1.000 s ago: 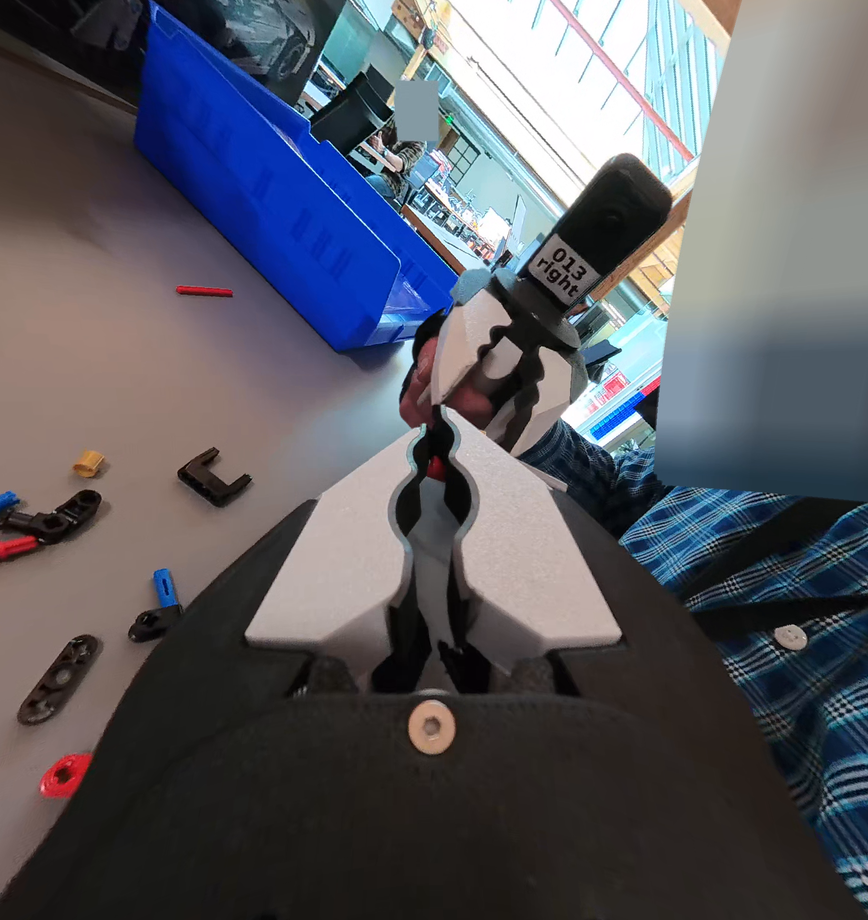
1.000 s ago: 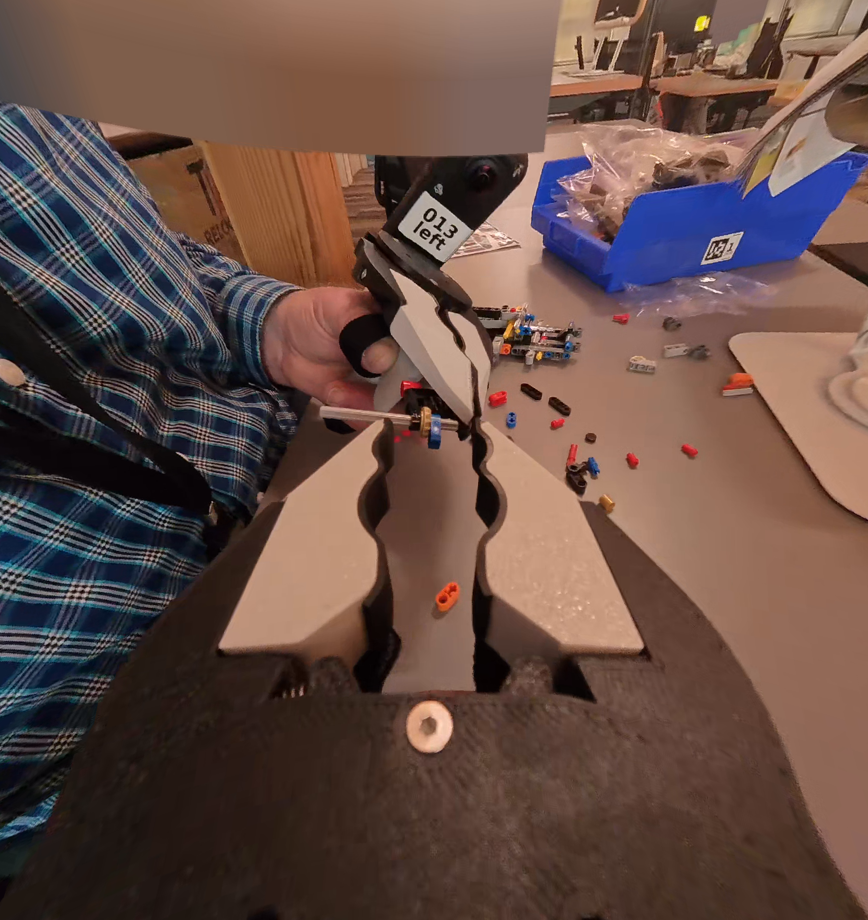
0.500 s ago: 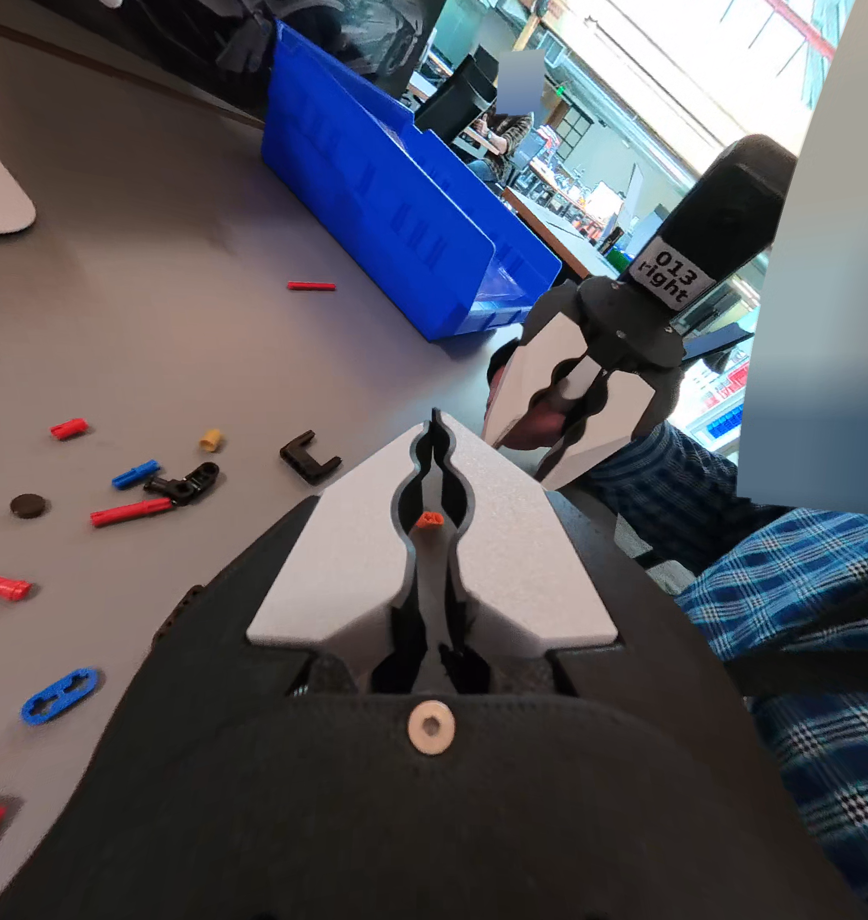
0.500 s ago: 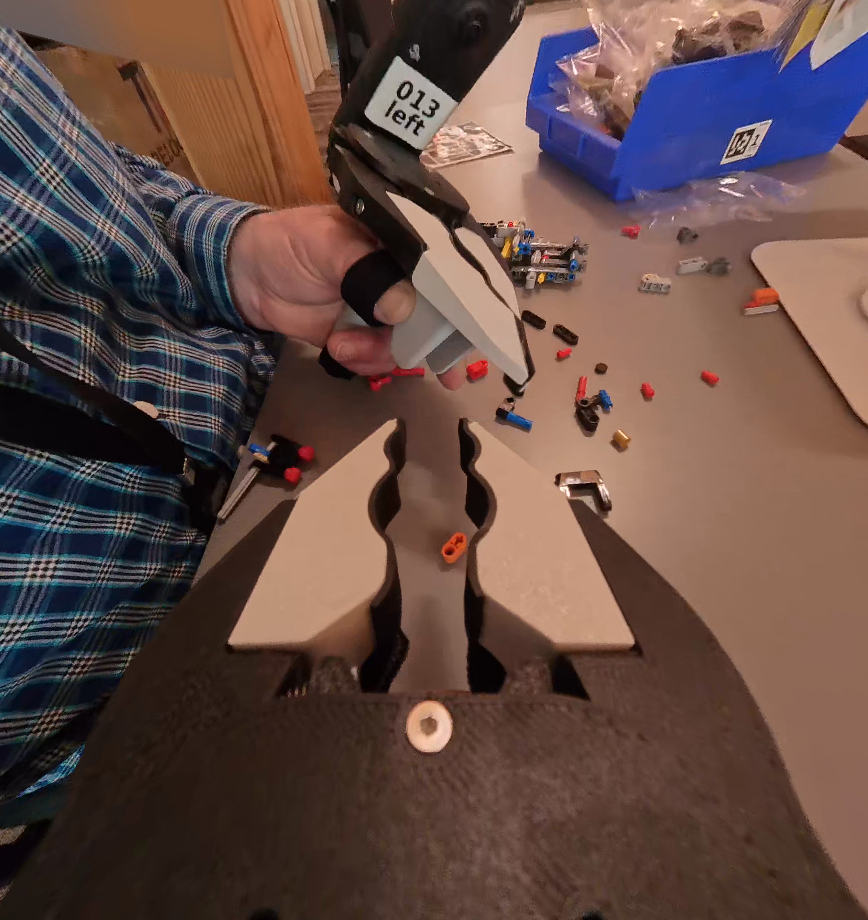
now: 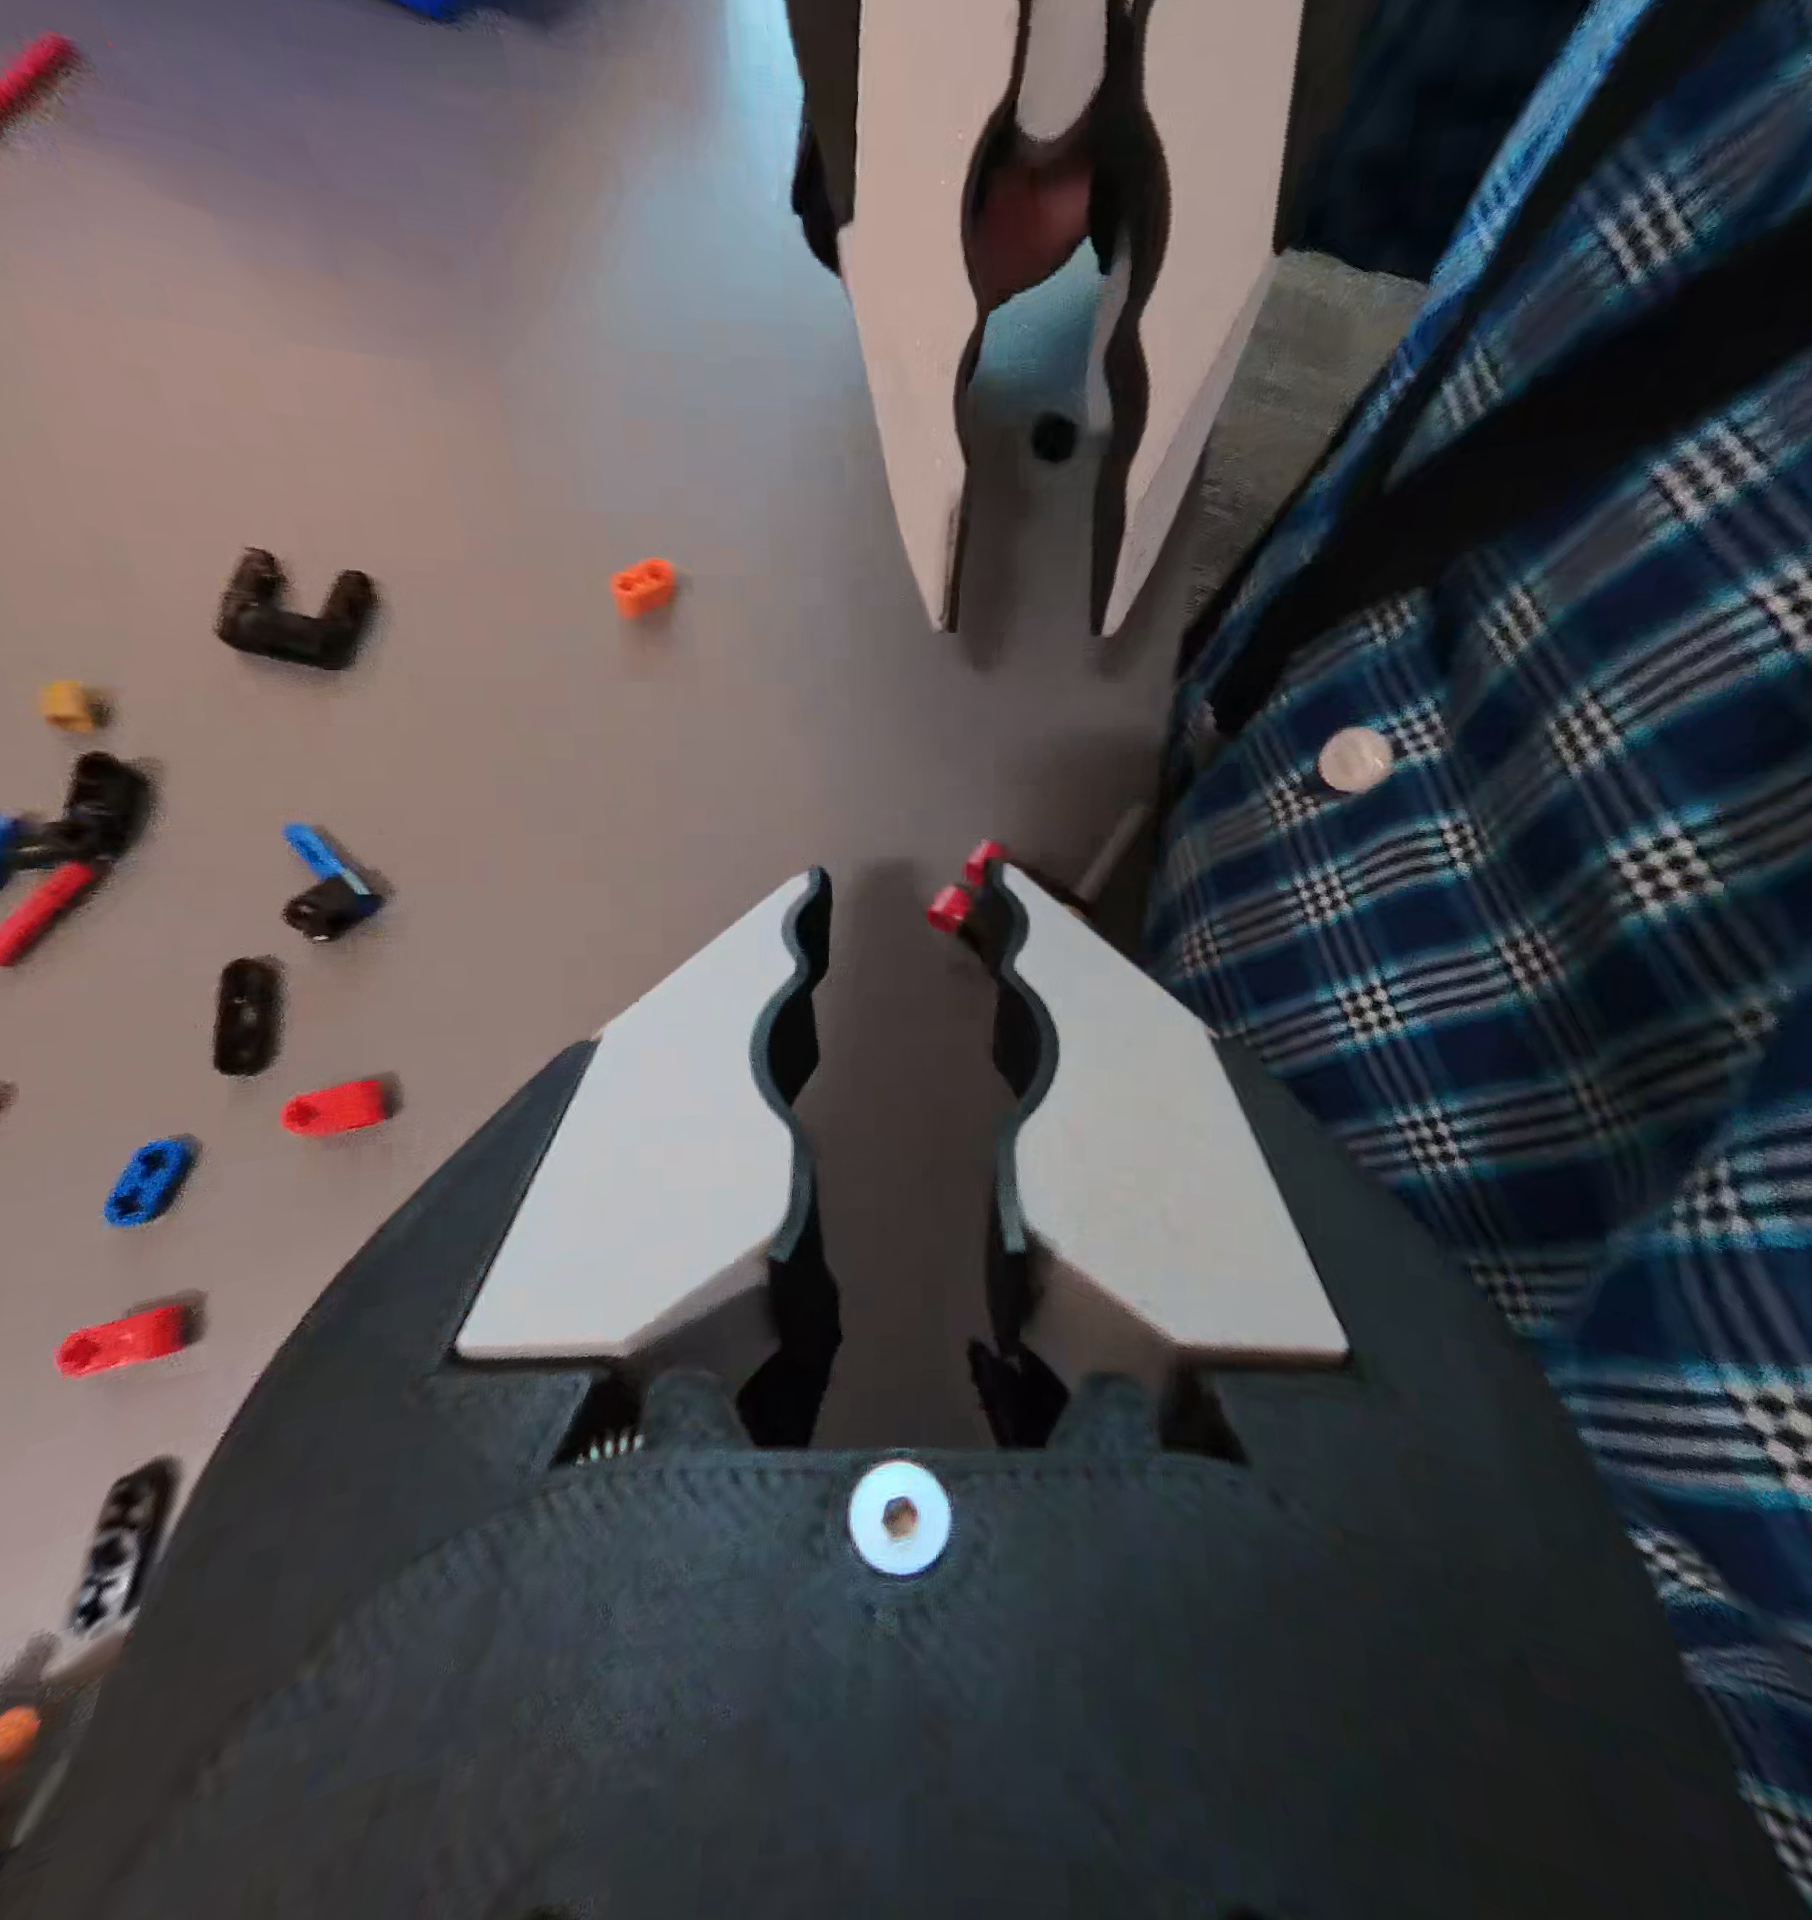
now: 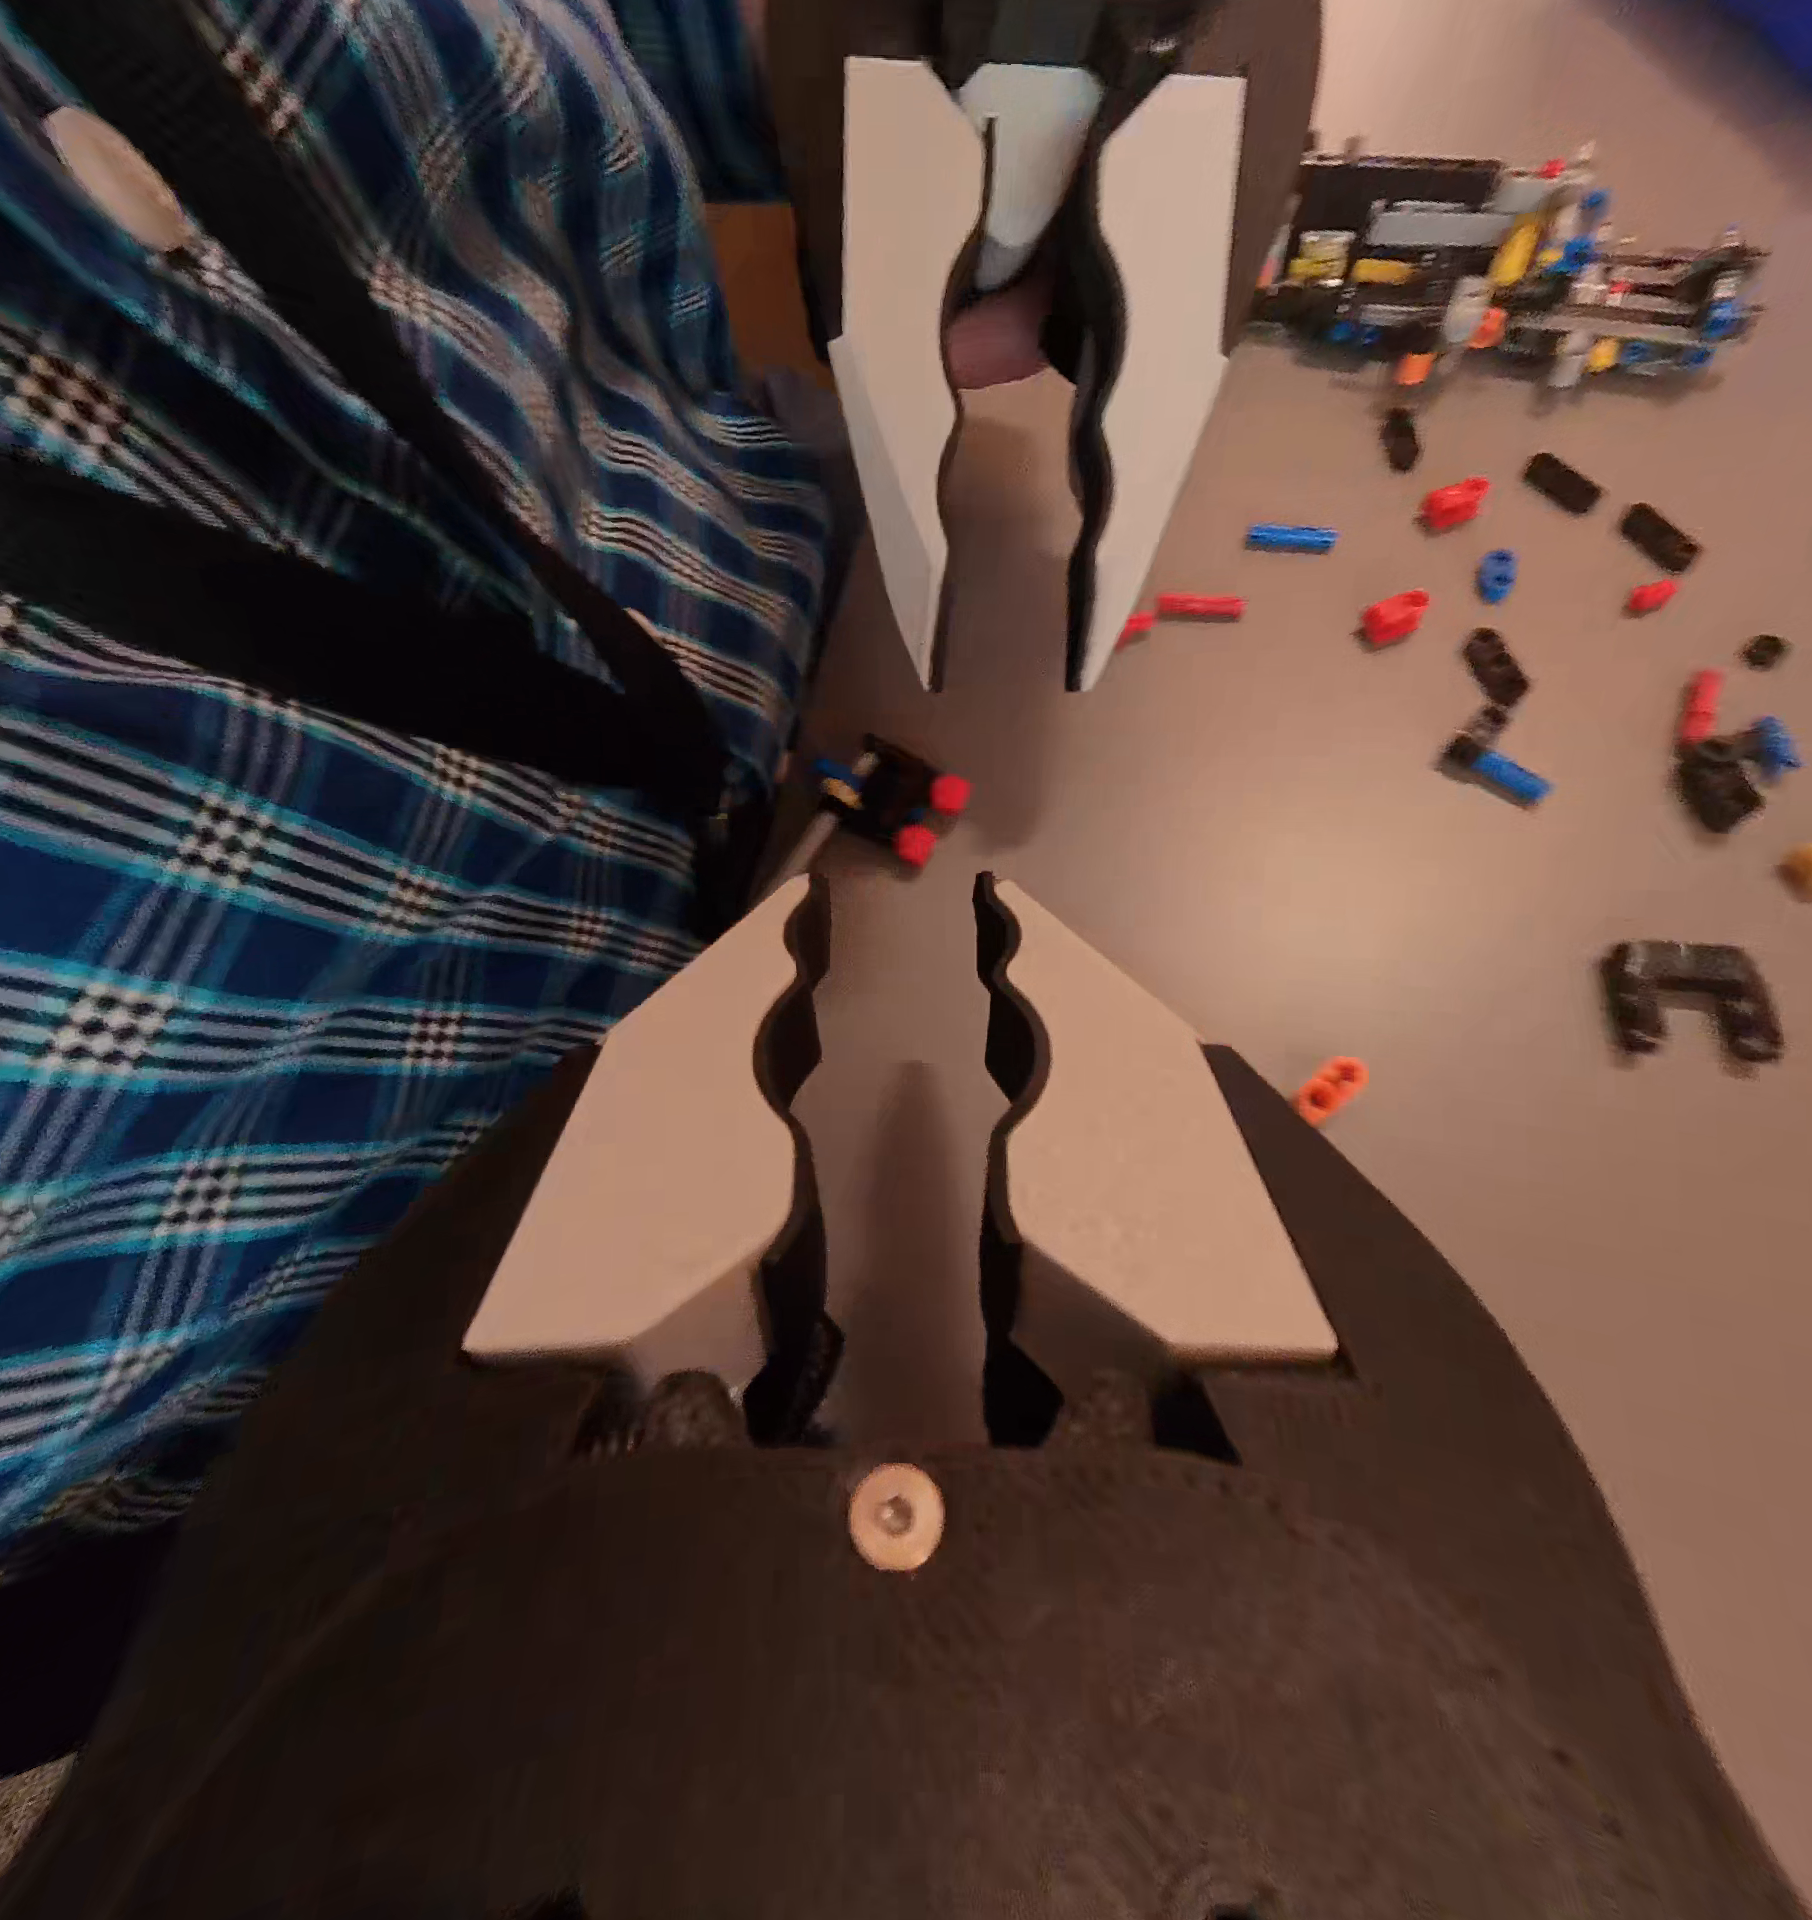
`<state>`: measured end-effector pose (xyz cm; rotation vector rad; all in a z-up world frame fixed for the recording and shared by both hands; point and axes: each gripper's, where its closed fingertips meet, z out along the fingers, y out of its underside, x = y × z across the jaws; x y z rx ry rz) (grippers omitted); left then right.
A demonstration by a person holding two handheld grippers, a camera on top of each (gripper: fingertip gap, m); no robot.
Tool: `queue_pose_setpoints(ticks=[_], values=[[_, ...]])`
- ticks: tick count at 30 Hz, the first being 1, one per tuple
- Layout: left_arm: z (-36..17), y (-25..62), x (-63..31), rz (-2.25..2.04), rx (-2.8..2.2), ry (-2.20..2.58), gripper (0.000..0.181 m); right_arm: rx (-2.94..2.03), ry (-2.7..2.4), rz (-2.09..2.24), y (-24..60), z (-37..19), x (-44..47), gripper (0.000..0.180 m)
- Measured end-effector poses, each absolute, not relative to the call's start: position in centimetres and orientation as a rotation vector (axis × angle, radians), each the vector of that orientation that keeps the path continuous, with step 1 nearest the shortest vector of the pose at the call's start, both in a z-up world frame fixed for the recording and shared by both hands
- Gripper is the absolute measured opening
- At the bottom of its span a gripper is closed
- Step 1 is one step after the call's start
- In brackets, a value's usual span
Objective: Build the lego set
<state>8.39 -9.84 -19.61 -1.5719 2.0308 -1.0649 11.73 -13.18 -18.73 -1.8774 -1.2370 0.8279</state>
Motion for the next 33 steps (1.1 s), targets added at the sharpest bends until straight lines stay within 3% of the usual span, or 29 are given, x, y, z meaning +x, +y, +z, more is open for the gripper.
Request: queue_pose_setpoints(ticks=[10,17,20,33], values=[[-22.5,-12.2,6.5,-0.861,-1.548,2.097,0.026,-1.928,-1.266,0.824,-15.0,-20.1,7.6,0.02],[-23.1,-11.2,7.3,-0.785,-1.554,2.017,0.0,-1.973,-1.242,0.817,-14.2,-20.4,8.4,0.022],[-23.1,-10.7,8.4,-0.786,-1.555,1.992,0.0,-1.99,-1.217,0.766,-13.3,-20.7,9.5,0.022],[-23.1,-8.6,10.9,-0.712,-1.48,1.969,0.0,-1.847,-1.529,0.467,-9.4,-22.2,11.4,0.046]])
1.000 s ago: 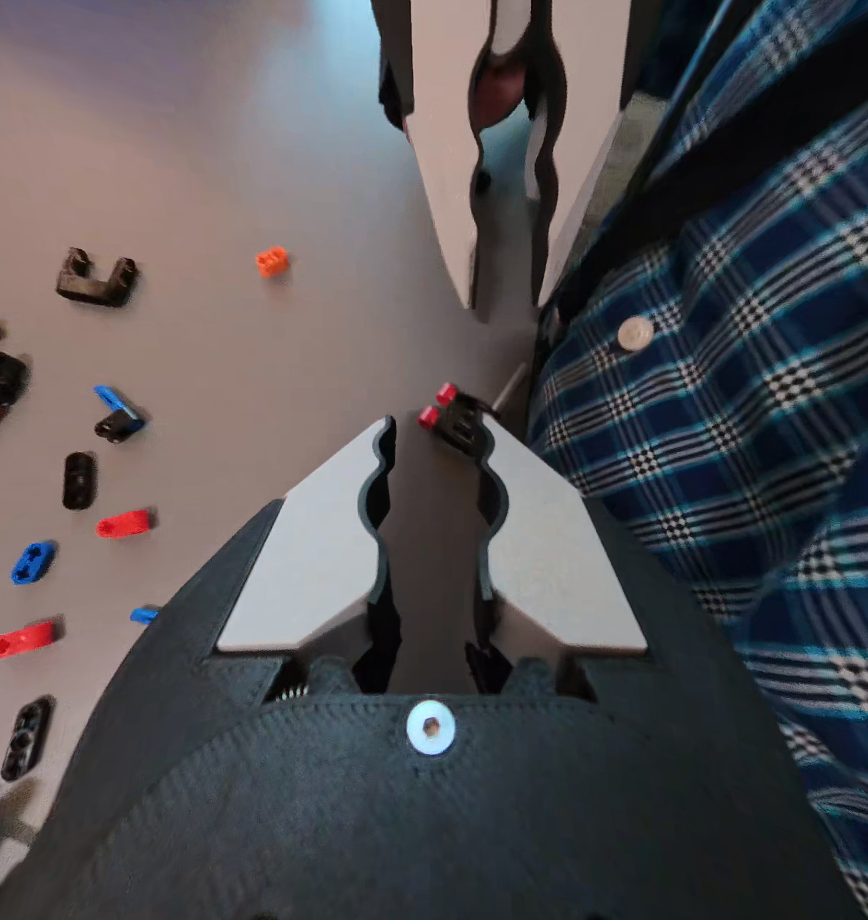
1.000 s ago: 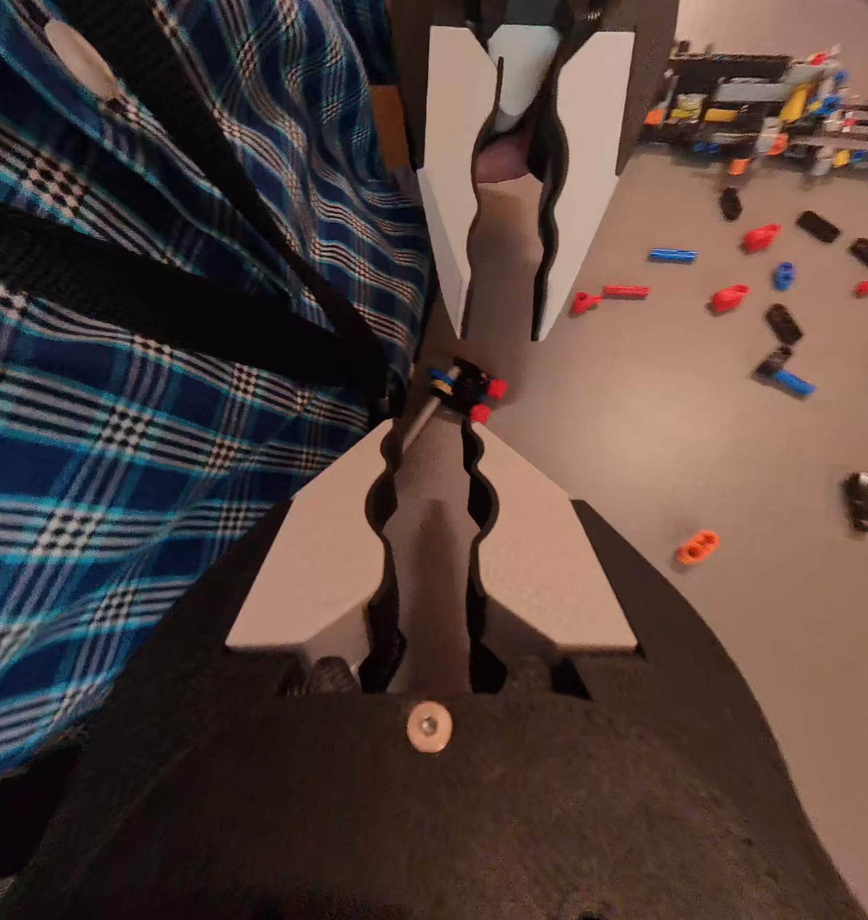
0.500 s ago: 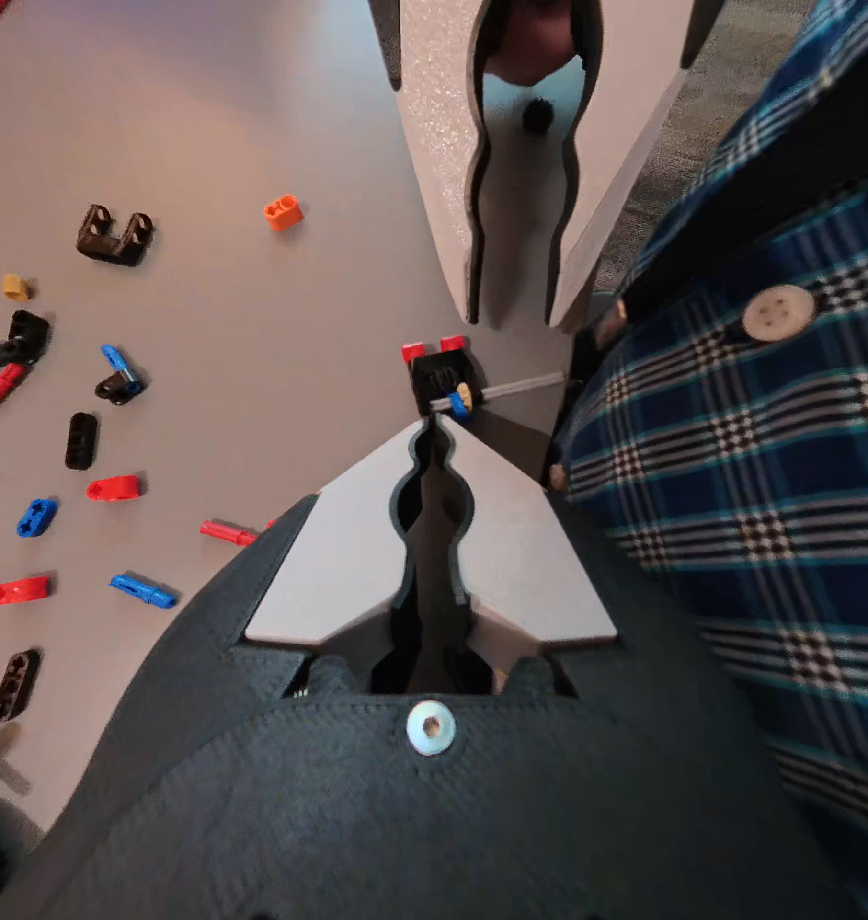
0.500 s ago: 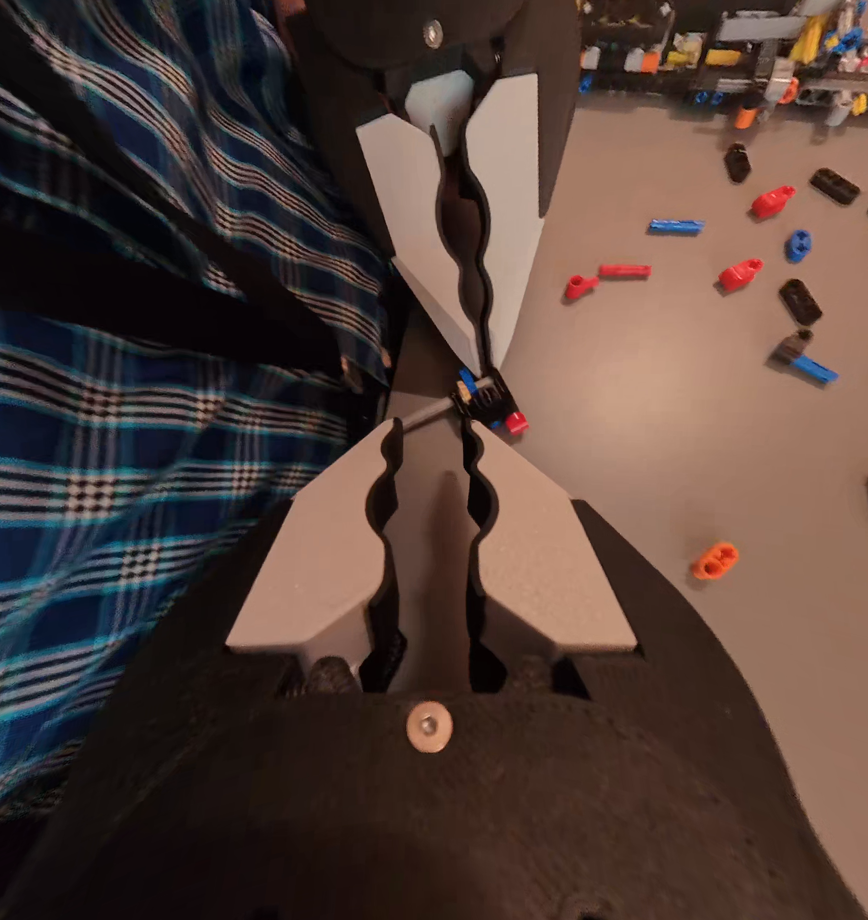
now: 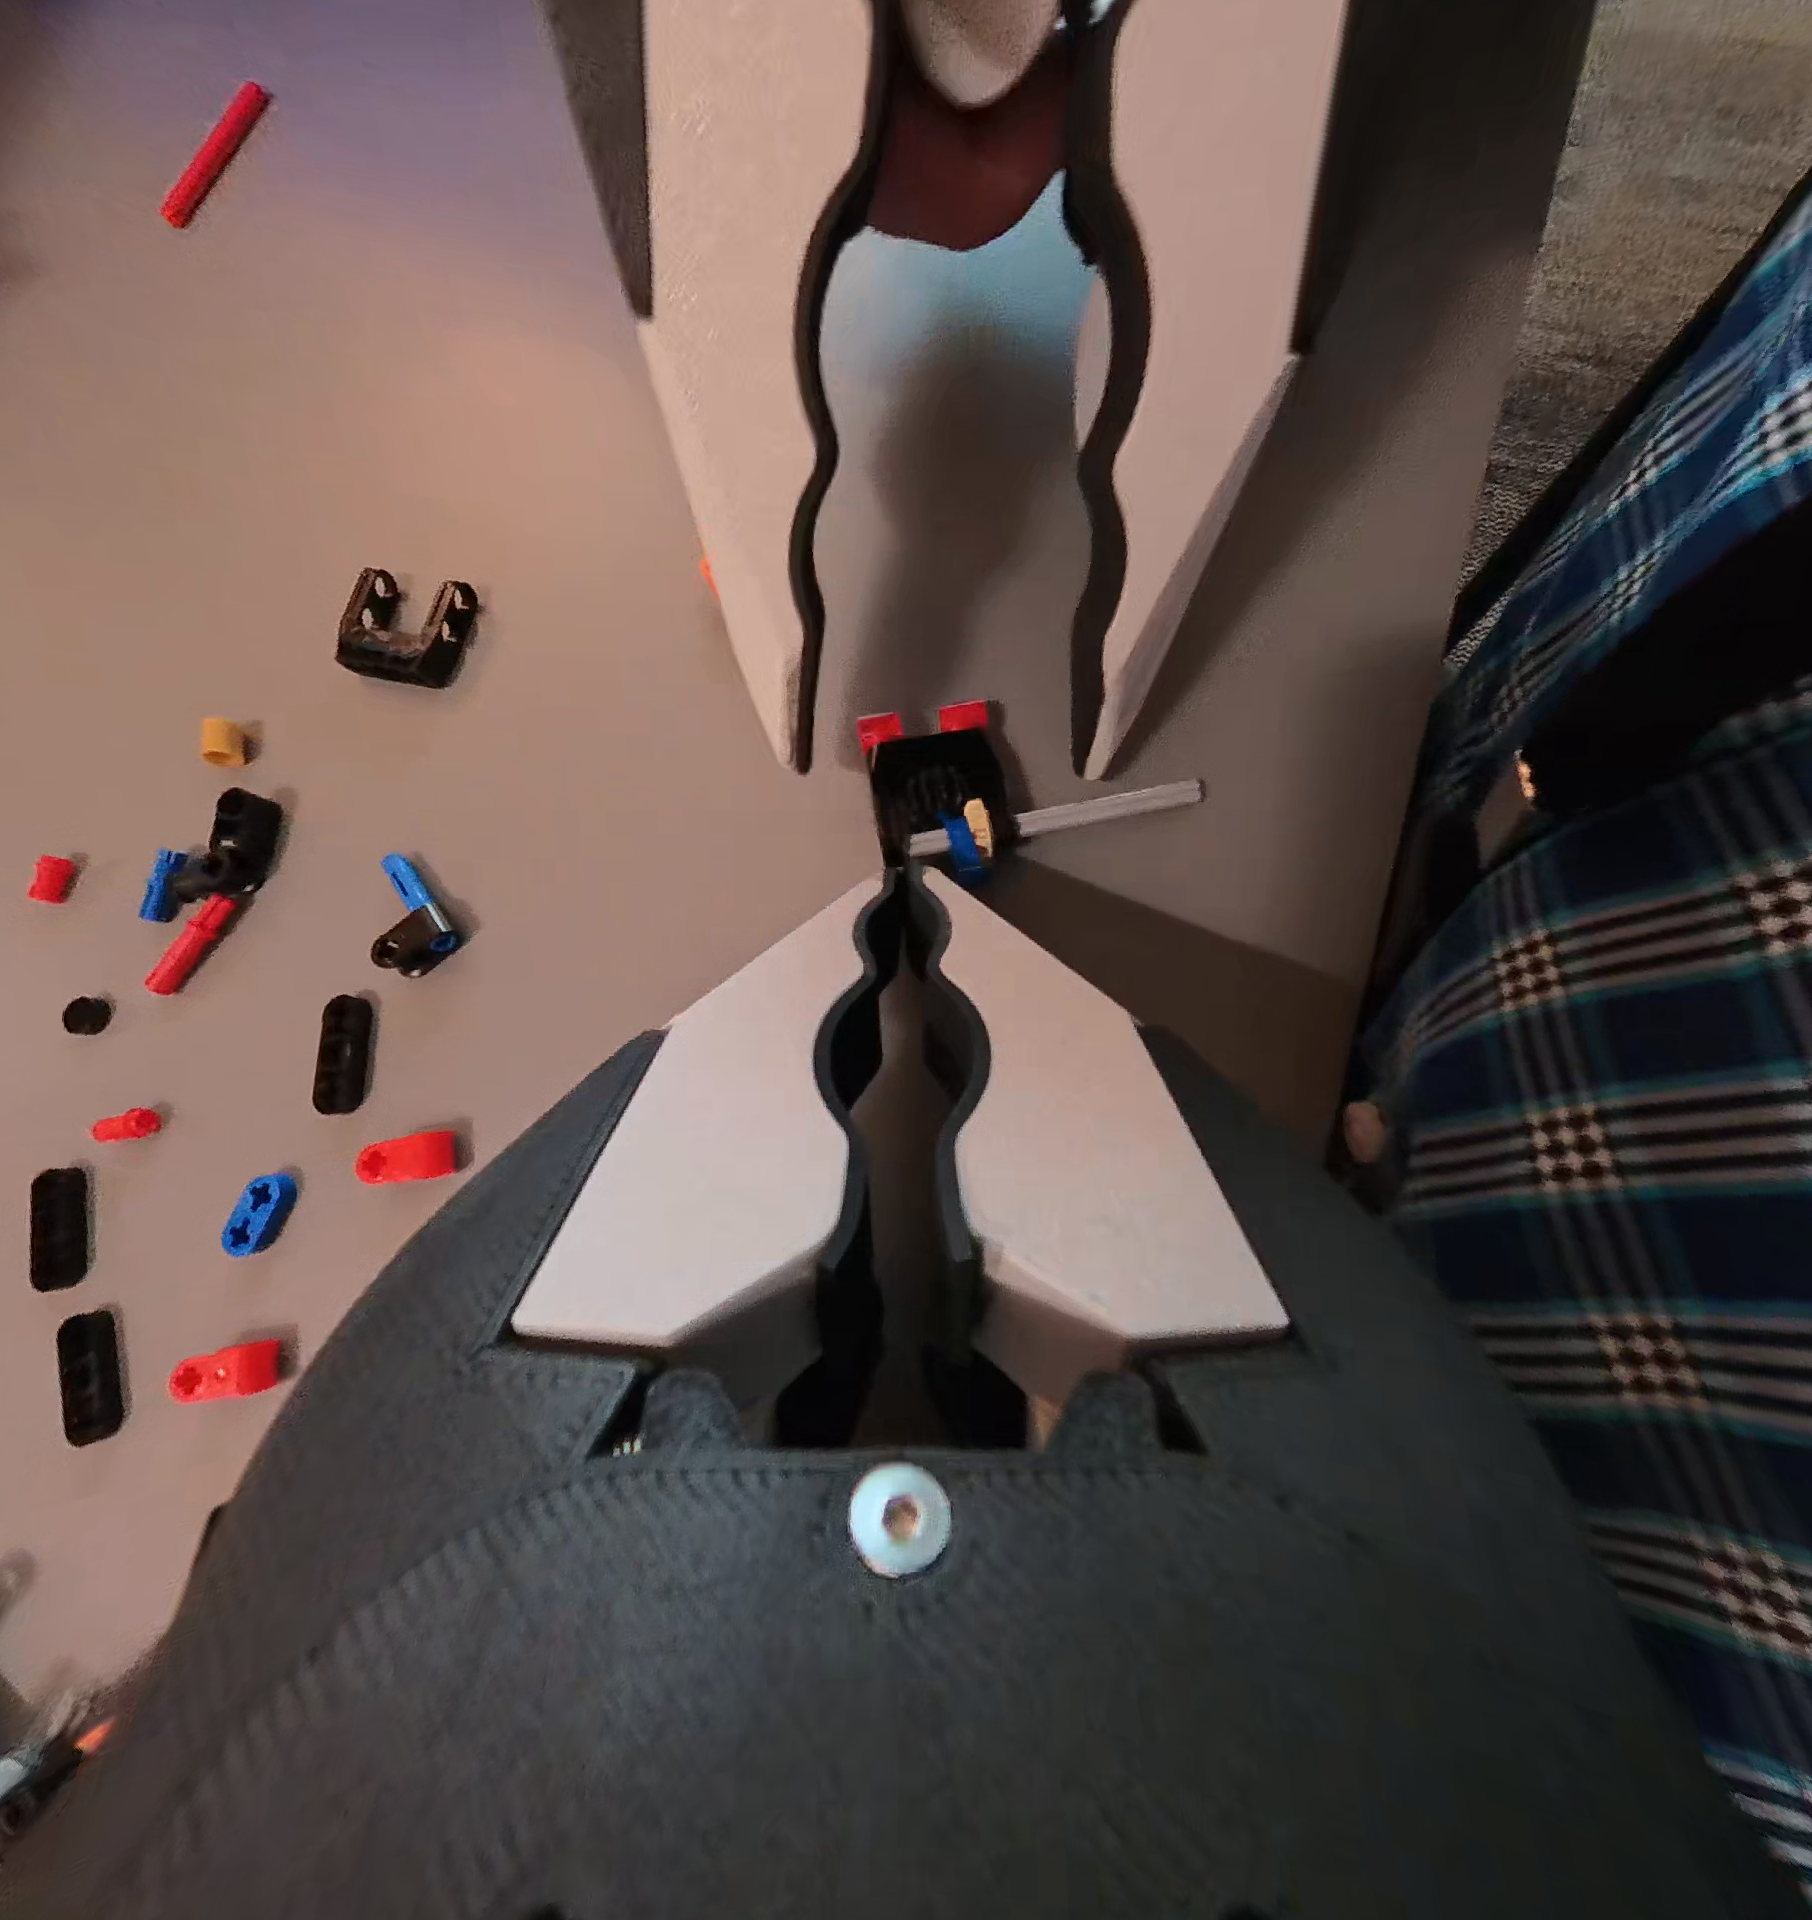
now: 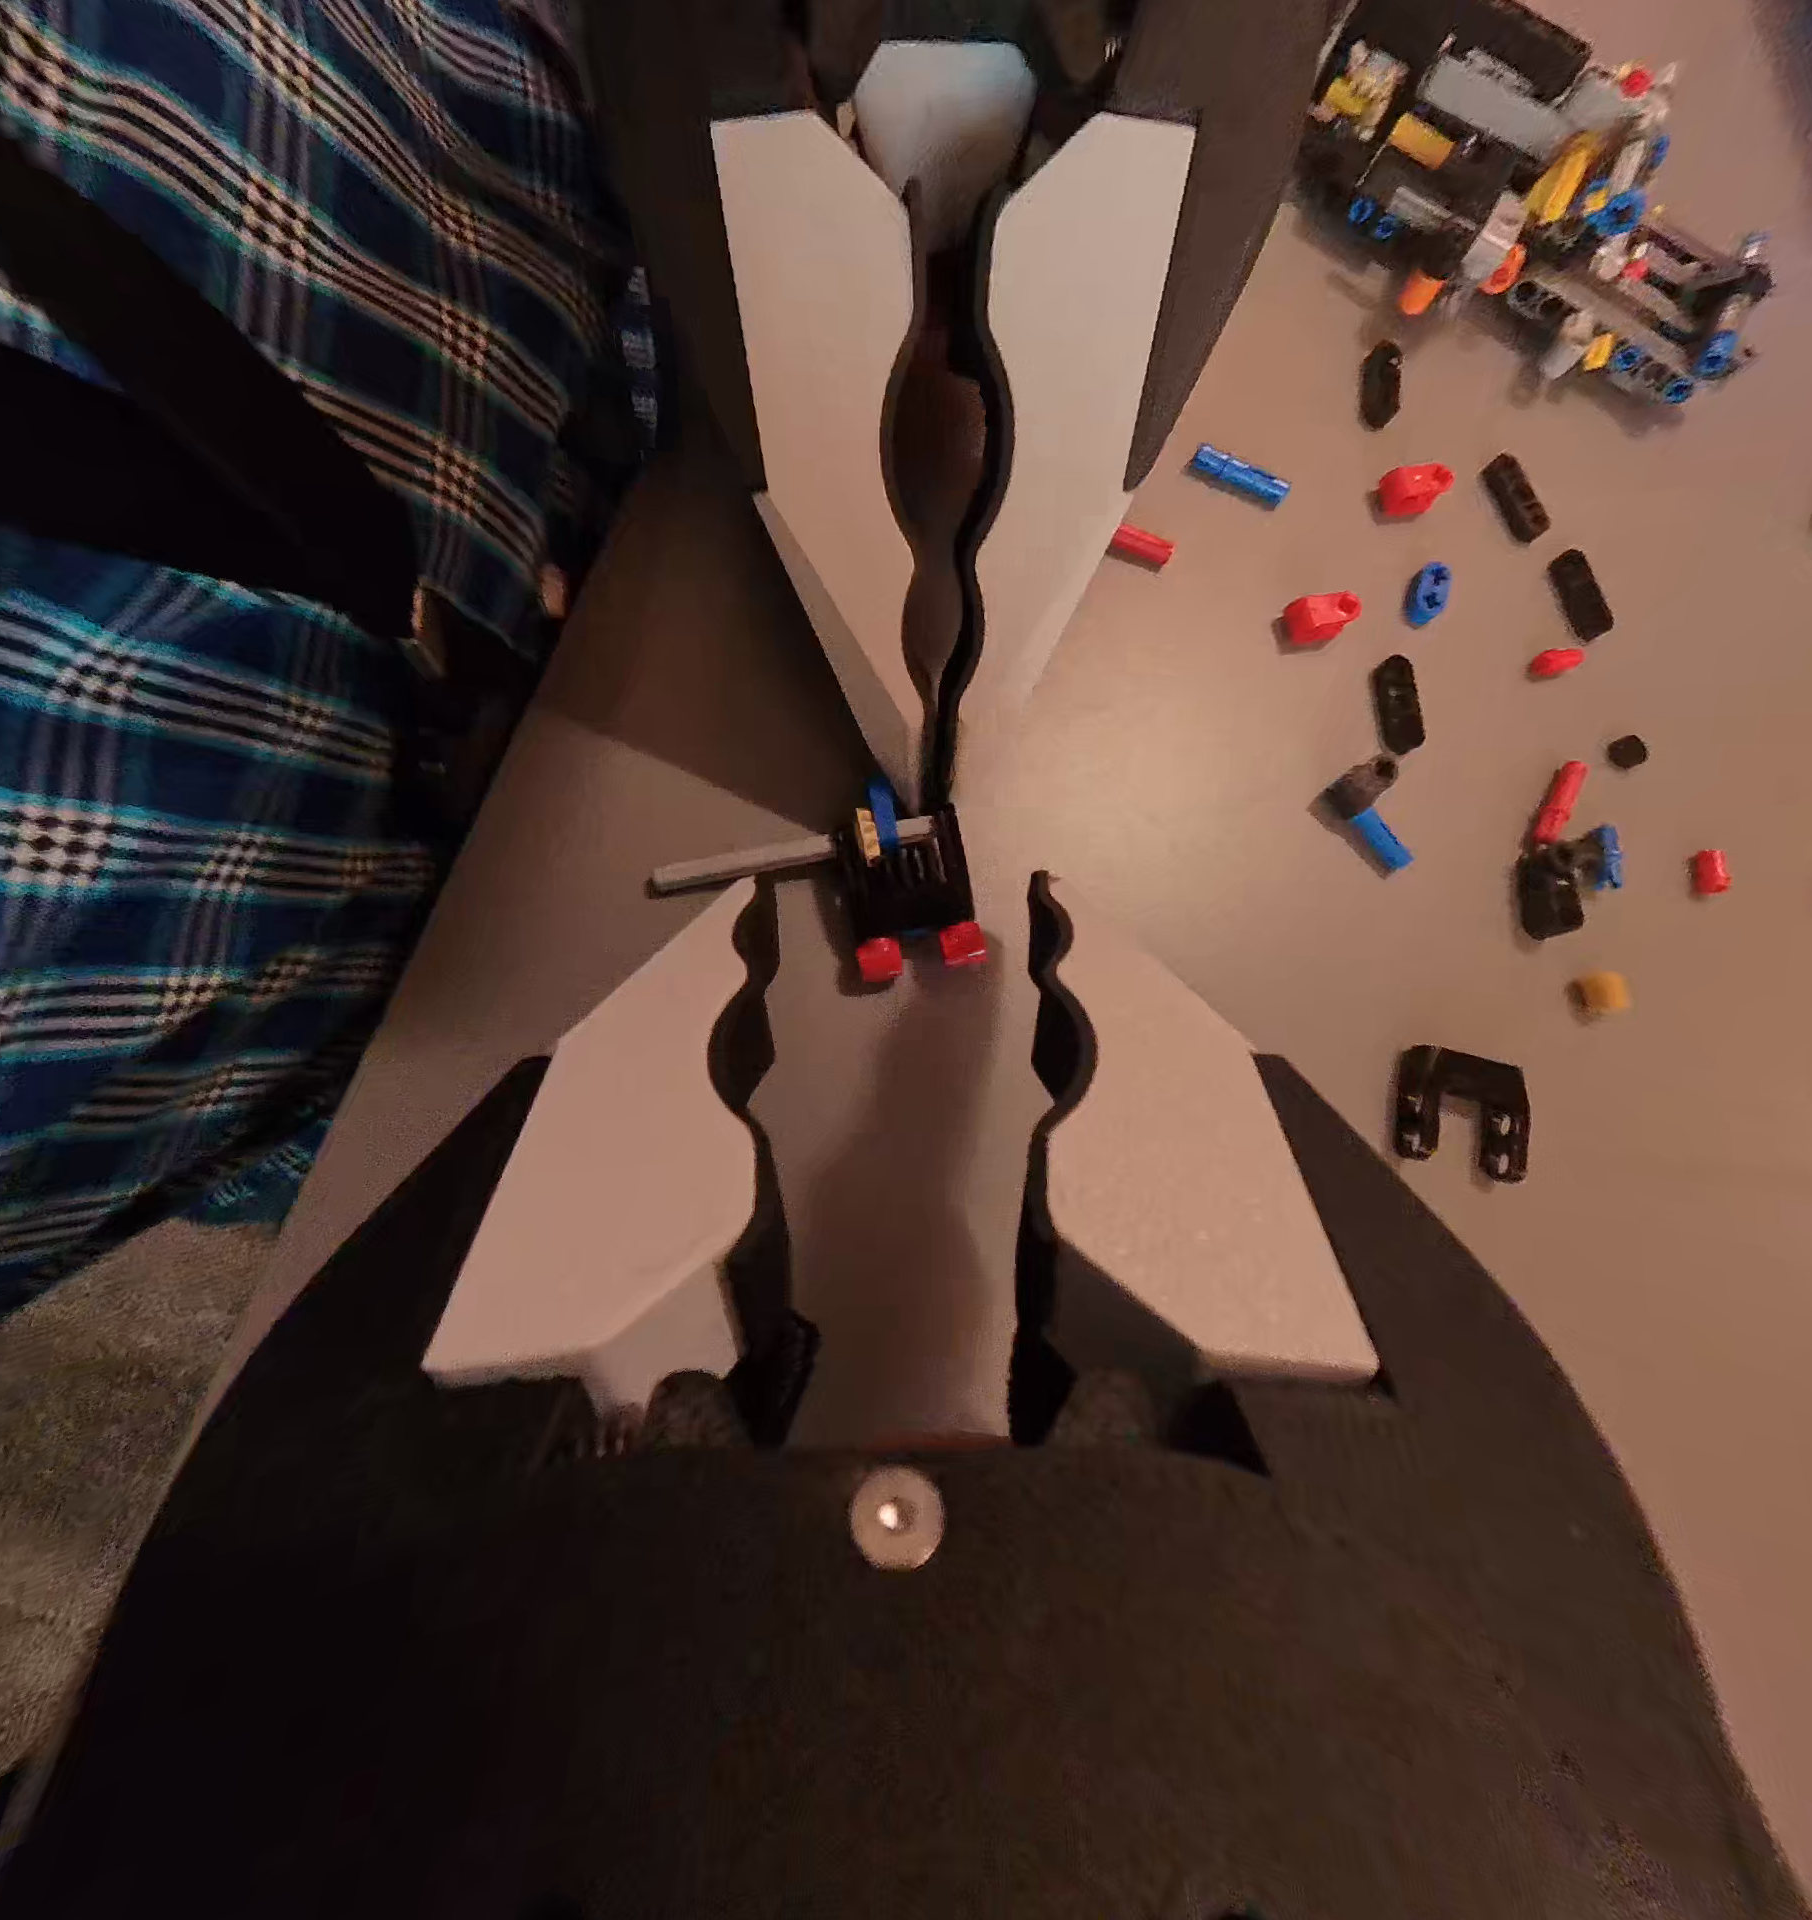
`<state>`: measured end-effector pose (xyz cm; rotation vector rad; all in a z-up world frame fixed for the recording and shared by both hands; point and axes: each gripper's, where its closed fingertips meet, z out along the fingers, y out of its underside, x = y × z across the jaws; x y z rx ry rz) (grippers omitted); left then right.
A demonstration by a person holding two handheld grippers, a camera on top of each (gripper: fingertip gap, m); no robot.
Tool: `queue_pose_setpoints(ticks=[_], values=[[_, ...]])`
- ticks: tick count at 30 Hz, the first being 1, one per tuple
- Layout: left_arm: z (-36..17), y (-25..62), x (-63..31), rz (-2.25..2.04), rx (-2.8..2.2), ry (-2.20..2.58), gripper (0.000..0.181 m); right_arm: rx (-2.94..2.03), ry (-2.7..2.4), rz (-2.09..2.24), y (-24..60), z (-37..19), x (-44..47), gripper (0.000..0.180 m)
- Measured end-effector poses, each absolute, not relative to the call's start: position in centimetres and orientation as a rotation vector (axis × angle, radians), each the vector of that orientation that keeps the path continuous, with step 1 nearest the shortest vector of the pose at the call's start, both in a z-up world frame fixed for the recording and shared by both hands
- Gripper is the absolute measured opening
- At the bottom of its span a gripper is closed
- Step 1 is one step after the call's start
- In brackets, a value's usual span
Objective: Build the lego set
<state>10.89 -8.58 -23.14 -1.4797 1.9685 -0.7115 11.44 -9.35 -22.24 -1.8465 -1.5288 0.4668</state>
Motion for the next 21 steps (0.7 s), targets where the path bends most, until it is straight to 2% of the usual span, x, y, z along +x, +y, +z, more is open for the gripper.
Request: queue_pose_setpoints(ticks=[3,5,12,17,21], values=[[-23.1,-8.4,11.1,-0.709,-1.45,1.99,0.0,-1.852,-1.569,0.491,-8.8,-22.8,11.4,0.039],[-23.1,-8.2,11.2,-0.713,-1.452,1.985,0.0,-1.852,-1.585,0.53,-8.9,-22.9,11.3,0.022],[-22.0,-8.4,10.6,-0.814,-1.494,1.92,0.006,-1.86,-1.532,0.585,-8.8,-22.9,11.2,0.022],[-22.5,-9.5,10.7,-0.845,-1.506,1.96,0.022,-1.86,-1.517,0.587,-8.7,-23.0,11.1,0.022],[-23.1,-9.4,11.0,-0.763,-1.49,1.979,0.013,-1.864,-1.505,0.588,-8.6,-23.0,11.1,0.022]])
